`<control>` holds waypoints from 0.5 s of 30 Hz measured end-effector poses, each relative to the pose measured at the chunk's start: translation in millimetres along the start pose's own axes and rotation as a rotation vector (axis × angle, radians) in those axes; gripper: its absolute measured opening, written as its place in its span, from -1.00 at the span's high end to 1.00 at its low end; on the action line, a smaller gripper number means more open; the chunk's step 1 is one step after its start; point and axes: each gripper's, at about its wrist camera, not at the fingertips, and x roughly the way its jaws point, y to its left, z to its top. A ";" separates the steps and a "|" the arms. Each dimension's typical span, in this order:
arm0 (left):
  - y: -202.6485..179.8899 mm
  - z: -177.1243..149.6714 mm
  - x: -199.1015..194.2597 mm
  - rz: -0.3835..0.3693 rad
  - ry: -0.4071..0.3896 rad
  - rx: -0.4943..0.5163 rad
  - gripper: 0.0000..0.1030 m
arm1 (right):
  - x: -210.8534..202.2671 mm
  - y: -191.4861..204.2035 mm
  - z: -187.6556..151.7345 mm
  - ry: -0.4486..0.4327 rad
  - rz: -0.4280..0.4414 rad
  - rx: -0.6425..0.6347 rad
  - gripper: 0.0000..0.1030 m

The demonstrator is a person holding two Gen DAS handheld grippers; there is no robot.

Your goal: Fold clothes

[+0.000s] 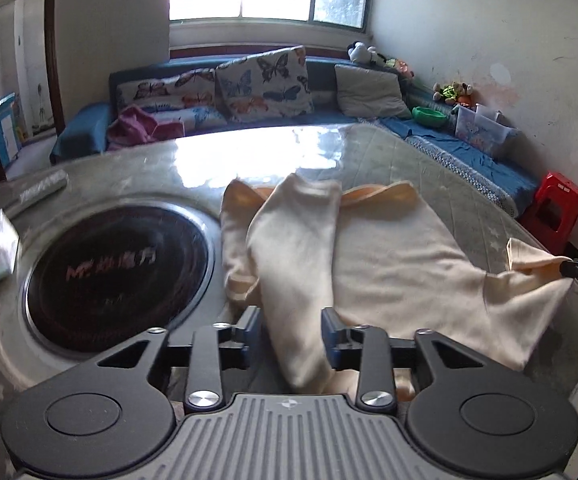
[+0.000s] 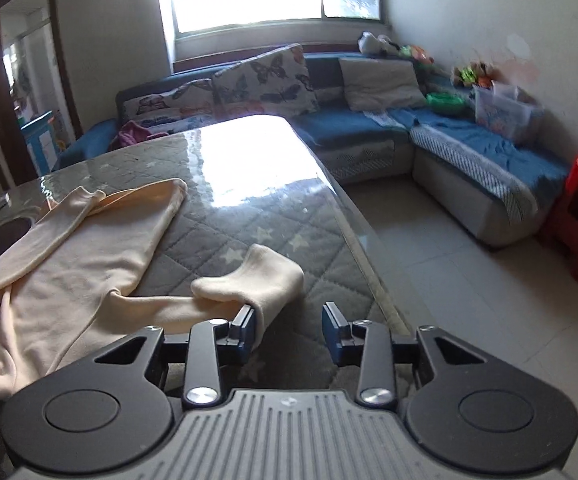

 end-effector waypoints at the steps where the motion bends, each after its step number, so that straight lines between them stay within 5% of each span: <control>1: -5.1 4.2 6.2 0.001 -0.006 0.012 0.23 | 2.8 5.2 0.4 0.002 -0.001 -0.026 0.25; 8: -31.7 30.4 66.1 0.011 0.008 0.078 0.22 | 11.1 29.4 6.9 -0.018 -0.049 -0.137 0.05; 15: -41.2 45.2 124.3 0.046 0.053 0.107 0.23 | 12.8 41.0 12.0 -0.026 -0.009 -0.209 0.00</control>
